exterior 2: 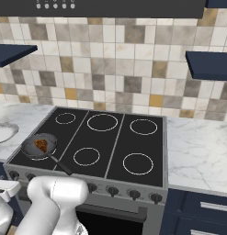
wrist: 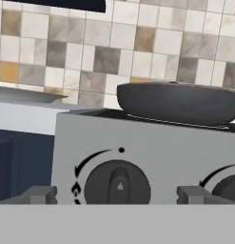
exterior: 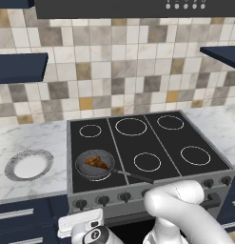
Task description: Pick the croissant and place it on the pan. Then turn on the stove to warm the croissant.
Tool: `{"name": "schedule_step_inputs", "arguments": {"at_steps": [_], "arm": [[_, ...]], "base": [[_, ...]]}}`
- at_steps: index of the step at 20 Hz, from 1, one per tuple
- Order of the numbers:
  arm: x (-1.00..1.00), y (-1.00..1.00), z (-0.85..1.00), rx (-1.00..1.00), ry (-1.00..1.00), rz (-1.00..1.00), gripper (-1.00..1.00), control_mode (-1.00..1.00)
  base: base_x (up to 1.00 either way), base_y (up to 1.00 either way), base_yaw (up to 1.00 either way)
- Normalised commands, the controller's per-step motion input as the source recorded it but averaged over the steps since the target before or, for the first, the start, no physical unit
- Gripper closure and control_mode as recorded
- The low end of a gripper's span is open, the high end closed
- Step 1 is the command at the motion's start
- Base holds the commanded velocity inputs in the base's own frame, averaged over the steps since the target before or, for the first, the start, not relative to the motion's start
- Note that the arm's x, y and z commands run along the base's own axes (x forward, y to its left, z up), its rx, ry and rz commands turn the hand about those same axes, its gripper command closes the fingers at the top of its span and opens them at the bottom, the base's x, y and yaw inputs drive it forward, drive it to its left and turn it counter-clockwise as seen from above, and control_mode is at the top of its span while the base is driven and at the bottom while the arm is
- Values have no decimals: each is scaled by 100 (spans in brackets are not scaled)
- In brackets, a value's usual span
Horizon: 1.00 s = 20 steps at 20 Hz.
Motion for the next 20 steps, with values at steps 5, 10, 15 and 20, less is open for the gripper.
{"name": "schedule_step_inputs", "arguments": {"at_steps": [5, 10, 15, 20], "arm": [[6, 0, -2, 0, 0, 0, -100, -100], [11, 0, 0, 1, 0, 0, -100, -100], [14, 0, 0, 0, 0, 0, -100, -100], [11, 0, -6, 0, 0, 0, -100, -100]], "base": [[0, 0, 0], [0, 0, 0], [0, 0, 0], [0, 0, 0]]}}
